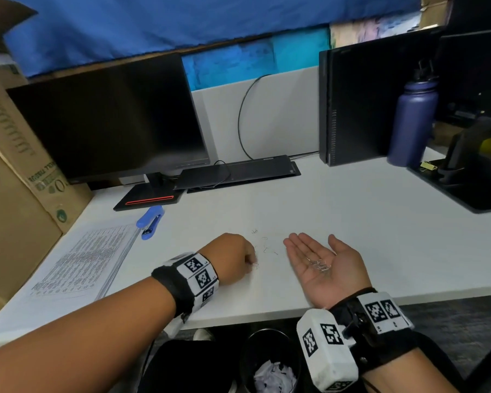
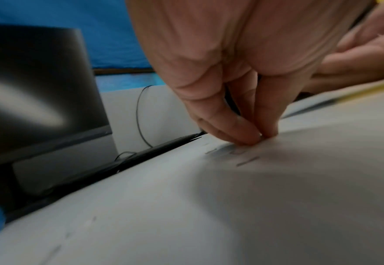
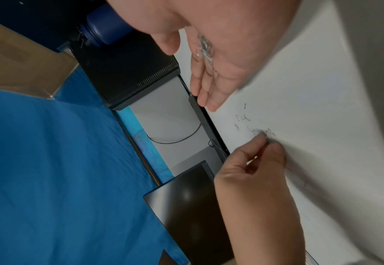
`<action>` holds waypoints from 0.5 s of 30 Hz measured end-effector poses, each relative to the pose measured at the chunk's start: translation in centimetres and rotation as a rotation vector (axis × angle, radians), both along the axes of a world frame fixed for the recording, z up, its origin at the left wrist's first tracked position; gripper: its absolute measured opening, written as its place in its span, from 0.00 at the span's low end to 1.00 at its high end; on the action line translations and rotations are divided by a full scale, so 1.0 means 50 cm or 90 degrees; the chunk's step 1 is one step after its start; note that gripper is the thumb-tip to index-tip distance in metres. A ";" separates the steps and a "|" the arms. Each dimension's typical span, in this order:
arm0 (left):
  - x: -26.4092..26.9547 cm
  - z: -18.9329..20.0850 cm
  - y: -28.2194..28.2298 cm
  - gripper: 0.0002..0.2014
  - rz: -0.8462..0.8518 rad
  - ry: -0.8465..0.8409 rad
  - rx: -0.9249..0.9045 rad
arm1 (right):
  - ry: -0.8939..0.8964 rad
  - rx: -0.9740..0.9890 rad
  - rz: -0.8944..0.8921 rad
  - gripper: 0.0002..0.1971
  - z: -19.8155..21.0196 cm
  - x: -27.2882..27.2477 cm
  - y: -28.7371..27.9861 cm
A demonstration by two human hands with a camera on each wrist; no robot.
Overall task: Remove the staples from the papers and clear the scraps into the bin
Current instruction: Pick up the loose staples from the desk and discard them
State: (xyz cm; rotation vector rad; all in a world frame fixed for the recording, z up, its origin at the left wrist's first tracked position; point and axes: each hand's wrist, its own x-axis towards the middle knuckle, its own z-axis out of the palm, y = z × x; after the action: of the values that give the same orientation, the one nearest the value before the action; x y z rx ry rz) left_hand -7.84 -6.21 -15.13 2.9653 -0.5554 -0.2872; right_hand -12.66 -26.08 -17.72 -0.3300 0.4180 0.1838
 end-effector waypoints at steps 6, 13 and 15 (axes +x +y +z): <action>0.006 0.005 0.001 0.08 -0.039 -0.039 0.090 | 0.006 -0.005 0.020 0.26 -0.001 -0.004 0.016; 0.041 0.050 0.027 0.05 0.130 0.055 -0.111 | 0.014 -0.004 0.029 0.26 0.001 -0.005 0.021; 0.038 0.070 0.018 0.04 0.145 0.072 -0.248 | 0.016 -0.004 0.034 0.26 0.000 -0.007 0.023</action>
State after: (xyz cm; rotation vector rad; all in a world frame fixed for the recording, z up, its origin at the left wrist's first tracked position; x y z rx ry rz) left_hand -5.95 -5.32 -11.64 2.5831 -0.2251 -0.2853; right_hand -13.00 -24.92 -17.70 -0.3457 0.4344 0.2393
